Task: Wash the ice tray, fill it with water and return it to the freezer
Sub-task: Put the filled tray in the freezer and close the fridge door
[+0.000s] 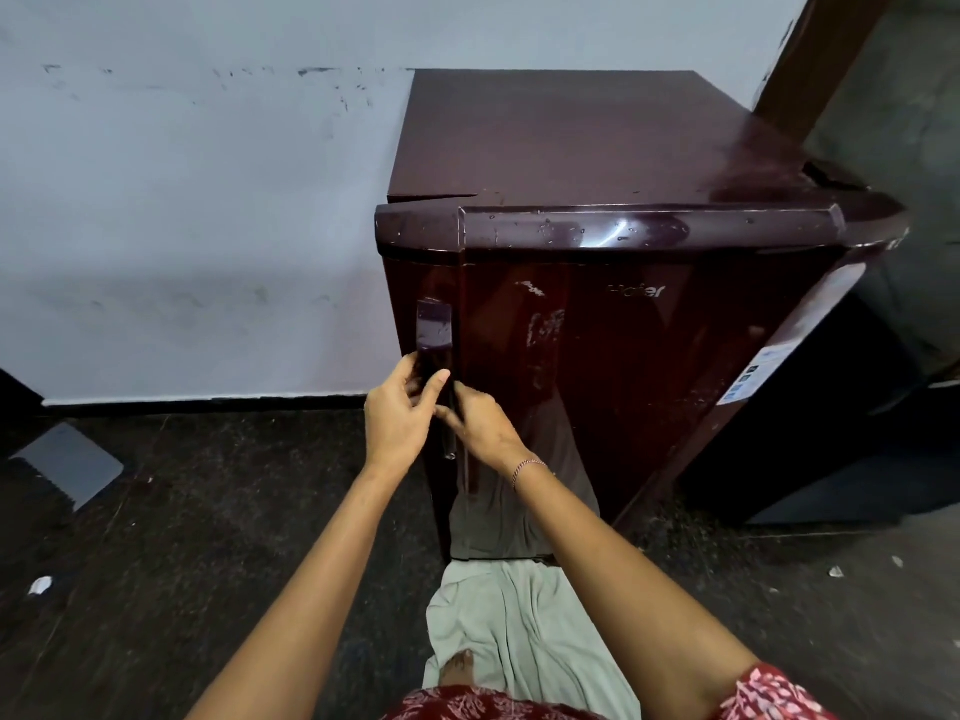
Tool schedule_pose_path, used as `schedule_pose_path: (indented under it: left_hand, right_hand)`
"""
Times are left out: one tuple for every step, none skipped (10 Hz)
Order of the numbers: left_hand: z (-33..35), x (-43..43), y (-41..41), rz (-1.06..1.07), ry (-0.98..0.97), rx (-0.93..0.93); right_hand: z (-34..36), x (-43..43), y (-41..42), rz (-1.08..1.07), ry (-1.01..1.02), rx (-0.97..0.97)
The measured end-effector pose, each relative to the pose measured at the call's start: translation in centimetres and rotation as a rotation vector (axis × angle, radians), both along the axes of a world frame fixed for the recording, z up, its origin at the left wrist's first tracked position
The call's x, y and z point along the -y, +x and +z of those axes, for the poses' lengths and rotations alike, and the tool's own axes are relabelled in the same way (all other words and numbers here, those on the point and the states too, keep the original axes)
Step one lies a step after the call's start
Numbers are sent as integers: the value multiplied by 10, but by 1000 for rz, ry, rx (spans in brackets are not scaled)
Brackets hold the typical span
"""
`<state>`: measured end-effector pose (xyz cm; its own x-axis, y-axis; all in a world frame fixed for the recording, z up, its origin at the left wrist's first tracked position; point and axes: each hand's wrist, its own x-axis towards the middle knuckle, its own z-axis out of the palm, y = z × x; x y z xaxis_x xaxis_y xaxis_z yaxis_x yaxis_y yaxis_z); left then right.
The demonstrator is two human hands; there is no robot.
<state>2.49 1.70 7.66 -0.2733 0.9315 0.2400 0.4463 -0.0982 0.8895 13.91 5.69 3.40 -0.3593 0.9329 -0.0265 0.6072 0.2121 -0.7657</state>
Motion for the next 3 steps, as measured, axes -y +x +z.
schedule_pose_path:
  left_hand:
    - [-14,10,-6,130,-54,-118]
    - [-29,20,-8,162,-183,-251]
    - [-36,24,-3,132,-386,-380]
  right_hand:
    - [1,9,4,-69,-18,-69]
    - [-6,18,10,-111,-39,-68]
    - [-13,24,19,-124,-86,7]
